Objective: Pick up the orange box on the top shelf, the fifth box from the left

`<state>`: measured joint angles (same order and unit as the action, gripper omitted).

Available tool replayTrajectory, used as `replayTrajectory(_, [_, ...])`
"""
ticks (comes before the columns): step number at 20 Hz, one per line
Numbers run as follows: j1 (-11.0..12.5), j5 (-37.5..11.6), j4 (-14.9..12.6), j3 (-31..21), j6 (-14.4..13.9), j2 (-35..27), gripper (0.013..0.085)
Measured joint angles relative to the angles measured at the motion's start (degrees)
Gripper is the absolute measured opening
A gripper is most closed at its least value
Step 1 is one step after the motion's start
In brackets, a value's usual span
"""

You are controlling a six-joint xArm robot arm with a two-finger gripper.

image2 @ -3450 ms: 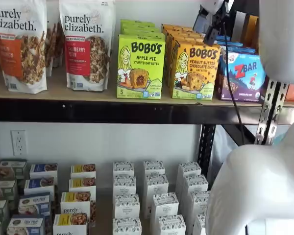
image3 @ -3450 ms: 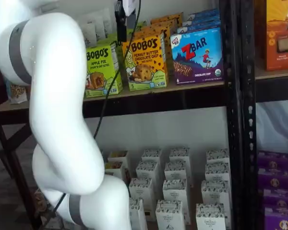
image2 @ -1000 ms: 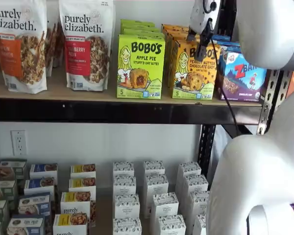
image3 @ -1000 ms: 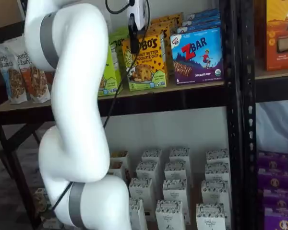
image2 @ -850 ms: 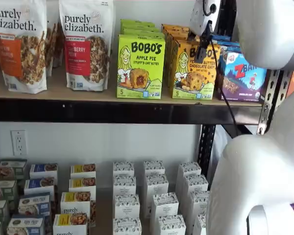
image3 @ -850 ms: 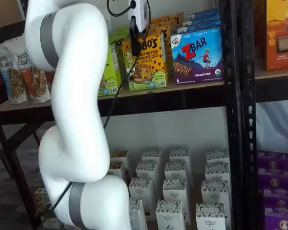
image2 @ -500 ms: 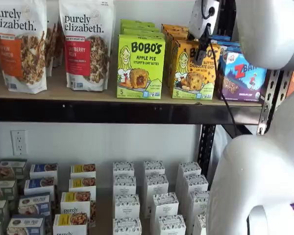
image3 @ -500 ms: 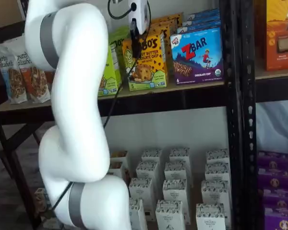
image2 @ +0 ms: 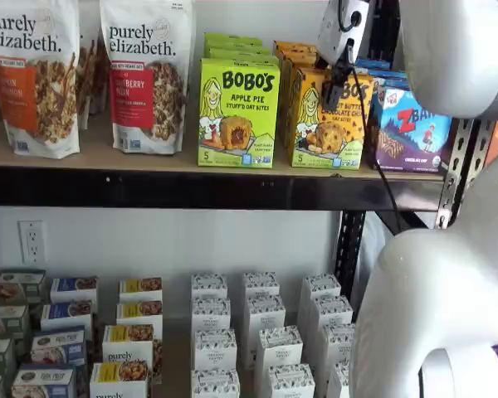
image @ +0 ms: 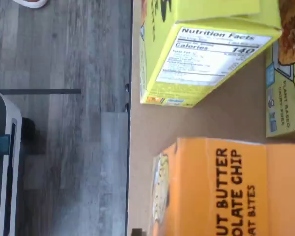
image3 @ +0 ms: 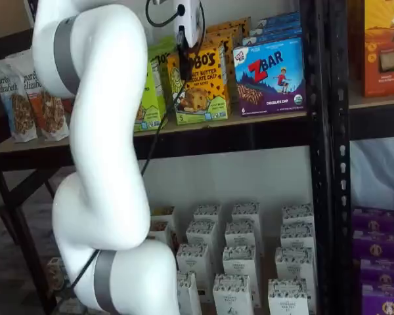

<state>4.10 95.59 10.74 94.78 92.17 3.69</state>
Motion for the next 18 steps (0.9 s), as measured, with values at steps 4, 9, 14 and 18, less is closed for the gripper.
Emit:
replayTrajectory(4, [0.1, 0.6, 0.6, 0.6, -0.1, -0.2, 0.0690])
replayTrajectory(9, [0.0, 0.2, 0.6, 0.5, -0.2, 0.1, 0.0690])
replayTrajectory(14, [0.0, 0.1, 0.4, 0.4, -0.2, 0.2, 0.0690])
replayTrajectory(18, [0.0, -0.2, 0.1, 0.2, -0.1, 0.3, 0.0690])
